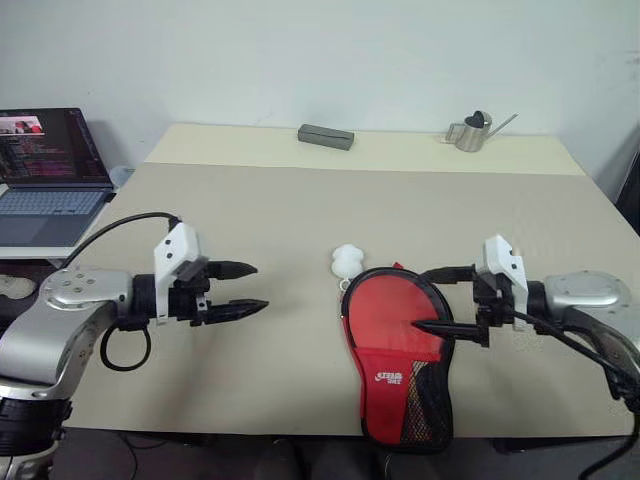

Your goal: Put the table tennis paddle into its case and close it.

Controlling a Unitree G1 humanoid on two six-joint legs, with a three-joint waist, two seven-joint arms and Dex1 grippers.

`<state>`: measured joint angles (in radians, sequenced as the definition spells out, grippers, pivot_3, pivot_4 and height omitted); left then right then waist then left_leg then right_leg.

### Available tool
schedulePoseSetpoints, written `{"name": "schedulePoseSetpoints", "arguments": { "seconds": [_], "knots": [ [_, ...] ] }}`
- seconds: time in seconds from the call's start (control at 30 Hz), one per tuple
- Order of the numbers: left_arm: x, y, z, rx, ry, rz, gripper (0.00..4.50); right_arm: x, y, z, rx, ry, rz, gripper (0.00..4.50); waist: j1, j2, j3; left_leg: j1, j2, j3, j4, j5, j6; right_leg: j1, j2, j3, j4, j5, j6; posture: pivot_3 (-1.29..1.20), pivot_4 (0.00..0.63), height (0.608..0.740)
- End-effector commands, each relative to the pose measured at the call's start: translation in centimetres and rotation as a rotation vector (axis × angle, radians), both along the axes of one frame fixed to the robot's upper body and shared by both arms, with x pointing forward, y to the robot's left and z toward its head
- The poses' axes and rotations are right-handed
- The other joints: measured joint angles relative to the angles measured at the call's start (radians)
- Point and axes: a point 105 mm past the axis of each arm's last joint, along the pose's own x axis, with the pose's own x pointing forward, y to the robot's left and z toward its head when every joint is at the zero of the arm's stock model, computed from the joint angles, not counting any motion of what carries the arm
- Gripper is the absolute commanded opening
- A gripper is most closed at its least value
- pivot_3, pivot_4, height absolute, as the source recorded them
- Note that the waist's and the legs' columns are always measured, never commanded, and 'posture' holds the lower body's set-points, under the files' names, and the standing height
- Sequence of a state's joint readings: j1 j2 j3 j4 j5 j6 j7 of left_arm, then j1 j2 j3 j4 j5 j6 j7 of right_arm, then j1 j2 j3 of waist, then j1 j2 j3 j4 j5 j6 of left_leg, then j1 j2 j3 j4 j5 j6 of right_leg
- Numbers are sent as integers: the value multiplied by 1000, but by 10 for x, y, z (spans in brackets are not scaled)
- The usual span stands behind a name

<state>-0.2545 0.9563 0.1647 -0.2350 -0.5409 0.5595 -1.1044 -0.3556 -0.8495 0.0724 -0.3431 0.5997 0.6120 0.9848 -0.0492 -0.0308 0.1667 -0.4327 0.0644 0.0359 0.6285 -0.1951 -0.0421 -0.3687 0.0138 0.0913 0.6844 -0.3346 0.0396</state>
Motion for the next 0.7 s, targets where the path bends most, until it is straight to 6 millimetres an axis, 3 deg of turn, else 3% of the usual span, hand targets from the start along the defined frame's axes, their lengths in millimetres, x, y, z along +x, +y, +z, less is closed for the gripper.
{"name": "schedulePoseSetpoints", "arguments": {
  "seconds": [0.03, 0.2, 0.47, 0.7],
  "knots": [
    [10, 5, 14, -16, -79, 57, 3405, 10, 5, 1, 20, -46, -24, 4462, 2, 0, 0, 0, 0, 0, 0, 0, 0, 0, 0, 0, 0, 0, 0, 0, 150, 740],
    [23, -1, 8, -47, -73, 83, 3405, 12, 16, -8, 82, -73, 1, 4462, 4, 0, 0, 0, 0, 1, 0, 0, 0, -1, 0, -1, 3, 0, 0, 0, 150, 740],
    [43, -16, 0, -55, -55, 74, 3405, 7, 26, -24, 121, 33, 52, 4462, 7, 0, 0, 0, -1, 2, 1, 0, 0, -2, 1, -1, 5, 0, 0, 0, 150, 740],
    [60, -20, -8, -18, -46, 87, 3405, 7, 31, -44, 62, 46, 73, 4462, 9, 0, 0, 0, -1, 2, 1, 0, 0, -2, 2, -1, 6, 0, 0, 0, 150, 740]
  ]
}}
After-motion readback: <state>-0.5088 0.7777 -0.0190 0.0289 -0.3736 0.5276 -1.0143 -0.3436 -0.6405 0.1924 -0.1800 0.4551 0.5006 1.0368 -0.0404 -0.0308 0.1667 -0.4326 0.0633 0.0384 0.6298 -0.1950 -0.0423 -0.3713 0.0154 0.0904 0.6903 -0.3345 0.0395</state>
